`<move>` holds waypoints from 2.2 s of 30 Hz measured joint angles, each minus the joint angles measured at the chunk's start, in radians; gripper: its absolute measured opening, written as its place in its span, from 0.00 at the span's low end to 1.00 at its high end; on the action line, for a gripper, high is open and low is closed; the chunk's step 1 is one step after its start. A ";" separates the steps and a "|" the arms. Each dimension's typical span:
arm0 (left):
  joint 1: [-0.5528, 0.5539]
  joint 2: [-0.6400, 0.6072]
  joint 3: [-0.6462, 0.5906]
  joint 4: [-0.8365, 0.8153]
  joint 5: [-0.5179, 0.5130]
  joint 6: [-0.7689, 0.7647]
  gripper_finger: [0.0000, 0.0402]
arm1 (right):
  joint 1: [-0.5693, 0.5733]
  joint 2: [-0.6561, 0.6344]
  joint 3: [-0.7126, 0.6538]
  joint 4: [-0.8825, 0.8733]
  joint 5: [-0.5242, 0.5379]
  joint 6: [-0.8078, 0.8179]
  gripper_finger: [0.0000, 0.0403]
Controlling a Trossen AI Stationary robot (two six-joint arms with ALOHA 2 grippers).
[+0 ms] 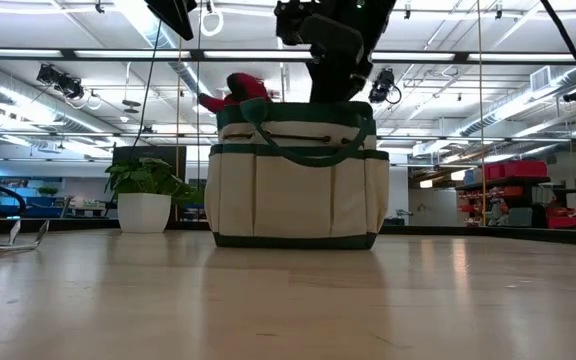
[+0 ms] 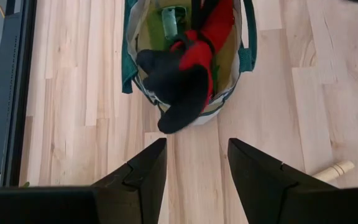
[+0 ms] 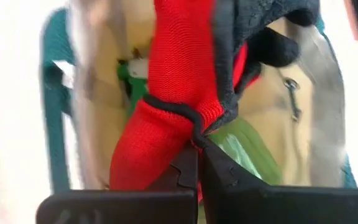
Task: Pick & Place Garden tools in Gardening bag
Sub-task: Put the red gloves into the white gardening bag, then put the brown hand rake into the white gardening bag
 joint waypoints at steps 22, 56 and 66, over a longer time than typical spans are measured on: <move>0.000 0.000 0.000 -0.001 0.000 -0.001 0.44 | -0.016 0.064 -0.001 0.016 -0.022 -0.012 0.04; -0.219 0.000 -0.146 -0.053 0.118 -0.072 0.44 | -0.008 -0.118 0.000 0.033 -0.175 0.056 0.24; -0.351 0.002 -0.380 0.060 0.061 -0.136 0.44 | -0.003 -0.118 0.000 0.049 -0.175 0.052 0.24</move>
